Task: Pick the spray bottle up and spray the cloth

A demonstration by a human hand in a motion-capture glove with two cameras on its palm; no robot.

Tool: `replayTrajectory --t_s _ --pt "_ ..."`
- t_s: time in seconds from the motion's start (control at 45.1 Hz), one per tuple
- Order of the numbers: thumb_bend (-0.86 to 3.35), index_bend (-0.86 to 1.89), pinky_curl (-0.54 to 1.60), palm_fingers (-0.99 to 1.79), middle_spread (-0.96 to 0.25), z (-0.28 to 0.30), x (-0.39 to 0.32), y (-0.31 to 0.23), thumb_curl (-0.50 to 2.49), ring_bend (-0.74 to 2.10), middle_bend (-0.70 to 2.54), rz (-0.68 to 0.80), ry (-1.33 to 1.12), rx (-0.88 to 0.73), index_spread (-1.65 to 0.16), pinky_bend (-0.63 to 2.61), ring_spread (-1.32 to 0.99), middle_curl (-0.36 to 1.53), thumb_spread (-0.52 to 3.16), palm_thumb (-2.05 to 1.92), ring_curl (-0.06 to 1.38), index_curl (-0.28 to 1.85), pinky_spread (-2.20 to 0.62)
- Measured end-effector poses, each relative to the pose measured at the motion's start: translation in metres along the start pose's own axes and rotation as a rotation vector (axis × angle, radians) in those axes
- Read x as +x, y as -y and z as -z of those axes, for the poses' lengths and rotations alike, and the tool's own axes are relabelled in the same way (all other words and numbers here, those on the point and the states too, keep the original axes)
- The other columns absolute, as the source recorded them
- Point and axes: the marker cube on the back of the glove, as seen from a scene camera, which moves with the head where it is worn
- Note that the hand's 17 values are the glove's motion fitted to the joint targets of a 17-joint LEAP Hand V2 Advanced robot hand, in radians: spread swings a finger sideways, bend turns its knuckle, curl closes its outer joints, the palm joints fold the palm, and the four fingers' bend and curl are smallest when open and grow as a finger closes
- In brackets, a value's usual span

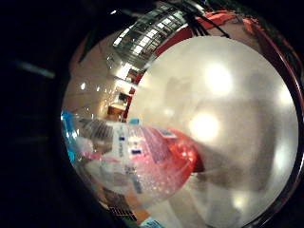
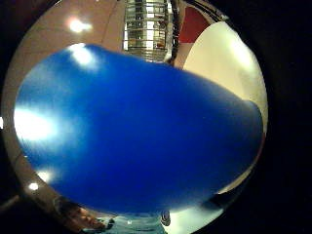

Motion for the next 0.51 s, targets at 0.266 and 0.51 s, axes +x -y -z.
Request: replayTrajectory --t_s 0.266,0.51 --pt "0.04 0.27 0.23 1.05 -0.08 -0.034 -0.016 0.029 0.38 0.64 0.64 -0.061 0.004 -0.168 -0.20 0.08 -0.08 0.43 0.91 0.62 0.33 0.24 0.21" --pt "0.00 0.39 0.29 1.29 -0.12 -0.083 -0.049 0.040 0.51 0.57 0.55 0.020 -0.187 -0.293 -0.21 0.24 -0.16 0.44 0.63 0.79 0.38 0.38 -0.02"
